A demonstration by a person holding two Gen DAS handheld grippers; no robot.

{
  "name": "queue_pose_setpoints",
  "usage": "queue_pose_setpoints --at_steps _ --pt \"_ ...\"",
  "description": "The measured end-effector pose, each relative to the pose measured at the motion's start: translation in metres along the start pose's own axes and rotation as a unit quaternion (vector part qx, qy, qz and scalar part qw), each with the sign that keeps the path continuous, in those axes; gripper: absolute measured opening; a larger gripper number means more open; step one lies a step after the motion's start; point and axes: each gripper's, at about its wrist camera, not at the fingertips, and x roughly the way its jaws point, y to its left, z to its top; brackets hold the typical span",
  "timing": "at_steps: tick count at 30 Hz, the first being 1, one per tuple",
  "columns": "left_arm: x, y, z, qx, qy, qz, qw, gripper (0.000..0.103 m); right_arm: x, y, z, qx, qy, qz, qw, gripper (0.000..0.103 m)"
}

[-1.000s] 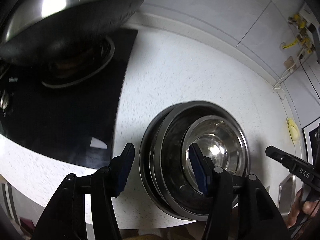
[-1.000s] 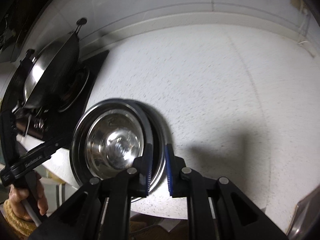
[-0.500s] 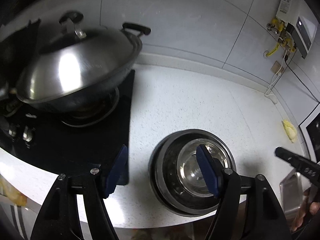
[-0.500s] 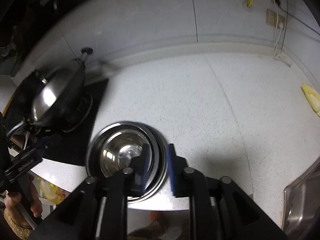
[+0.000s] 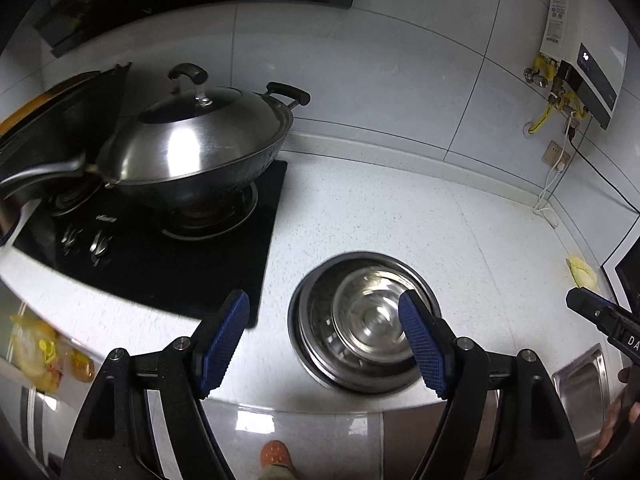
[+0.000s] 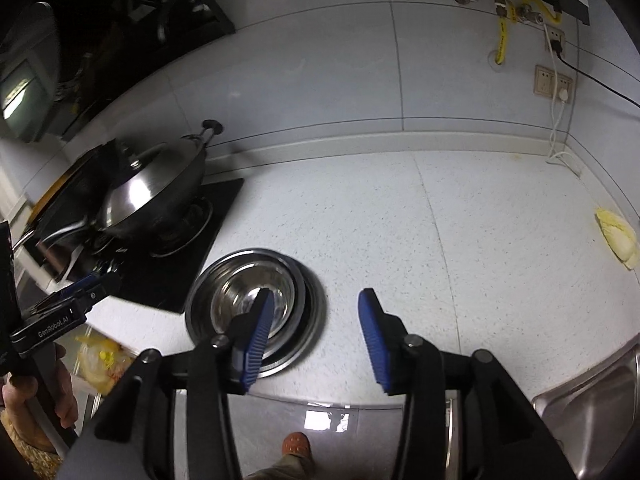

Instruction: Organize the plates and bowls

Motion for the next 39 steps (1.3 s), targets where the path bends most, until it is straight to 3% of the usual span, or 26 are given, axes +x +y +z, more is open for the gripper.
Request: queue_pose_setpoints --at_steps 6,12,14,17,29,39 --pt "-0.035 -0.015 -0.019 0.002 -0.020 0.018 0.9997 0.082 -0.029 -0.012 -0.014 -0.027 -0.019 0.009 0.999 0.043" --pt "-0.056 -0.014 -0.019 0.018 -0.041 0.019 0.9988 0.084 -0.044 -0.007 -0.028 -0.027 -0.018 0.003 0.999 0.044" --pt "-0.061 -0.010 -0.018 0.026 -0.049 0.022 0.9982 0.085 -0.049 -0.001 -0.035 -0.026 -0.016 -0.005 1.000 0.053" --pt "-0.067 0.000 -0.019 0.042 -0.051 0.018 0.9976 0.085 -0.057 0.010 -0.045 -0.015 -0.018 -0.008 1.000 0.058" --pt "-0.079 0.018 -0.023 0.082 -0.067 -0.024 0.9941 0.087 -0.103 0.043 -0.077 0.030 -0.048 -0.058 0.997 0.058" --pt "-0.099 0.014 -0.026 0.075 -0.091 -0.001 0.9931 0.087 -0.115 0.040 -0.079 0.024 -0.057 -0.049 0.997 0.058"
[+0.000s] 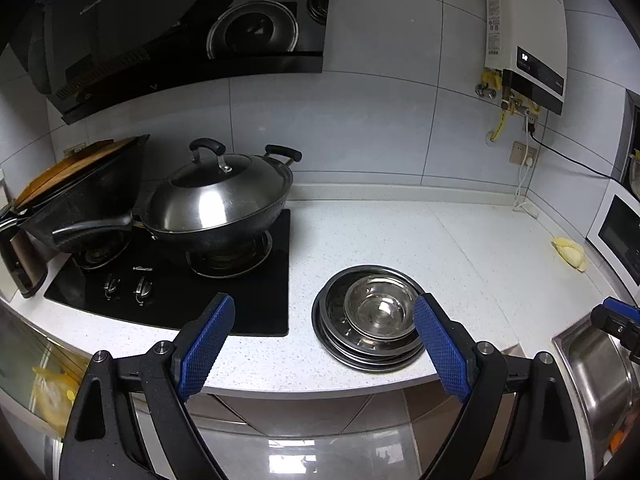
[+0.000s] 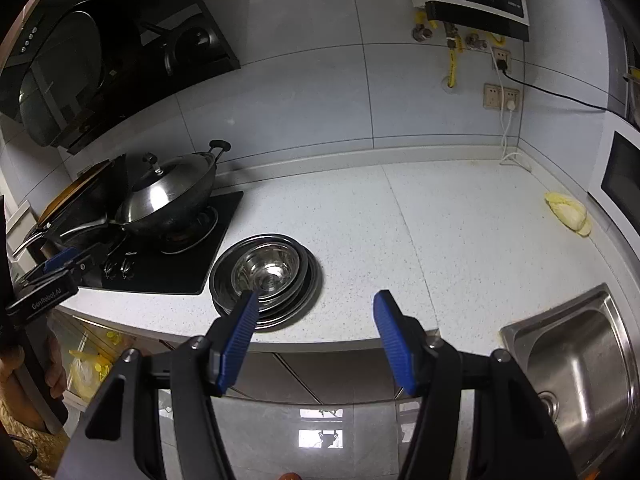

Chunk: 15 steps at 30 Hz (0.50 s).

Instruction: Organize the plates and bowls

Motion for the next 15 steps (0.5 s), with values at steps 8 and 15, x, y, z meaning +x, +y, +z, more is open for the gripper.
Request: queue_pose_setpoints --at_steps 8,15 --pt "-0.007 -0.008 0.001 -0.011 -0.006 0.013 0.9998 0.093 -0.007 -0.016 0.009 -0.019 -0.015 0.009 1.000 0.058" --pt "-0.008 -0.016 0.004 -0.009 -0.010 0.016 0.9998 0.094 -0.008 -0.030 0.010 -0.012 -0.020 0.016 1.000 0.058"
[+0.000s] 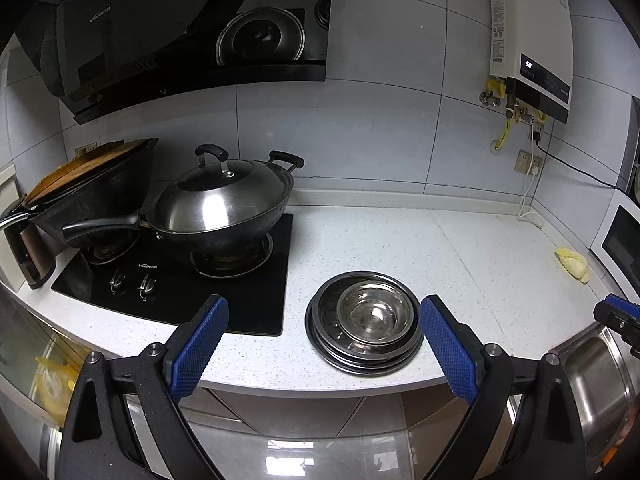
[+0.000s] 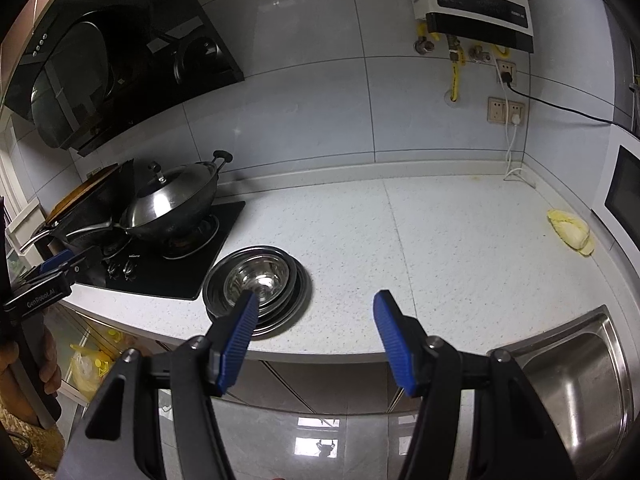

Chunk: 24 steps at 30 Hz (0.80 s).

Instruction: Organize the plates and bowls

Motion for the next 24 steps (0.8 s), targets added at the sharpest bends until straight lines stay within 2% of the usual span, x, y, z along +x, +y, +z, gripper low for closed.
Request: queue_pose_setpoints --at_steps 4,14,24 --pt "-0.003 -0.005 0.002 0.003 -0.010 -0.001 0.9999 0.094 -0.001 -0.005 -0.001 0.003 -0.001 -0.001 1.000 0.058" --pt "-0.001 -0.014 0.004 0.023 -0.005 -0.046 0.9987 0.094 -0.002 -0.009 -0.006 0.012 0.002 -0.006 1.000 0.058" --pt "0.004 -0.010 0.000 0.024 0.008 -0.044 0.9987 0.094 0.001 -0.009 -0.007 0.010 0.009 -0.020 1.000 0.058"
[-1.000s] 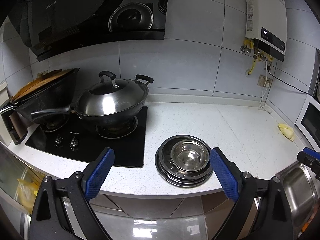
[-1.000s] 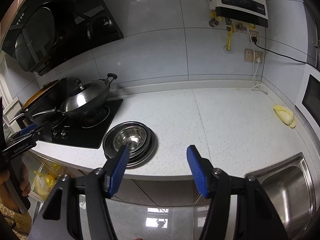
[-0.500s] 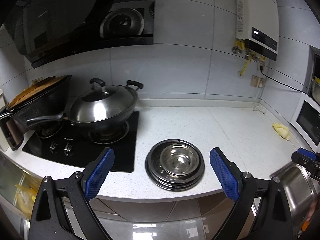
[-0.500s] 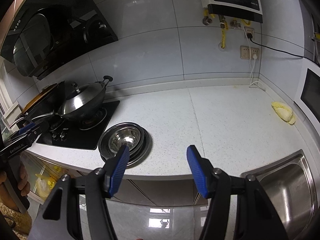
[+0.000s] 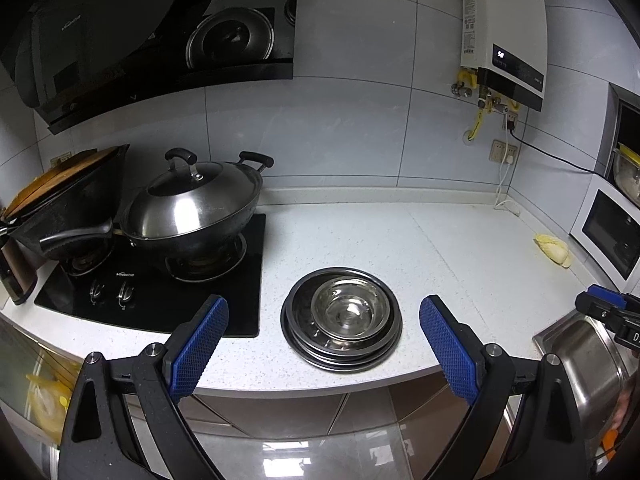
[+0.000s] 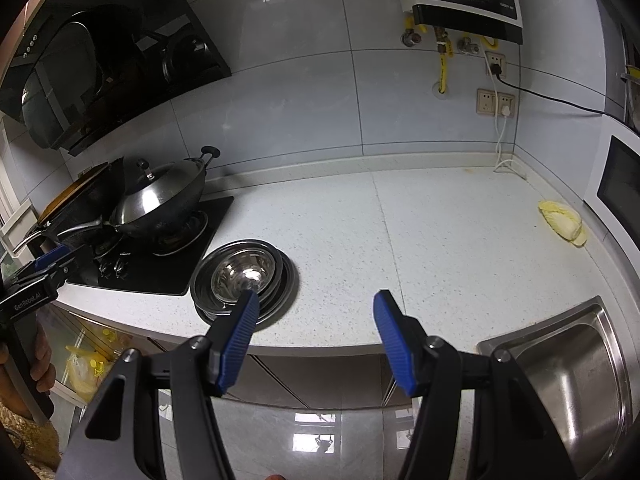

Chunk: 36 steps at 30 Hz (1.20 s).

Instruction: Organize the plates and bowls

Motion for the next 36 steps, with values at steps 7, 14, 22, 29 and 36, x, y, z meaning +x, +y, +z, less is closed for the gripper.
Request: queue_pose_setpoints --at_steps 7,14,22,29,36 --pt "0.002 -0.004 0.004 0.006 -0.004 -0.014 0.9999 0.094 -0.009 -0.010 -0.005 0.025 -0.009 -0.021 0.999 0.058" --pt "0.010 -0.018 0.006 0.025 0.000 -0.037 0.9990 0.094 -0.022 -0.032 -0.012 0.070 -0.017 -0.052 0.996 0.058" --pt "0.015 -0.036 0.007 0.042 0.004 -0.064 0.9971 0.094 -0.033 -0.046 -0.023 0.092 -0.015 -0.078 0.993 0.058" --pt "0.014 -0.043 0.007 0.047 0.005 -0.074 0.9962 0.094 -0.037 -0.044 -0.026 0.084 -0.011 -0.090 0.992 0.058" --pt "0.014 -0.042 0.005 0.045 0.009 -0.067 0.9967 0.094 -0.035 -0.040 -0.027 0.065 -0.002 -0.091 0.994 0.058"
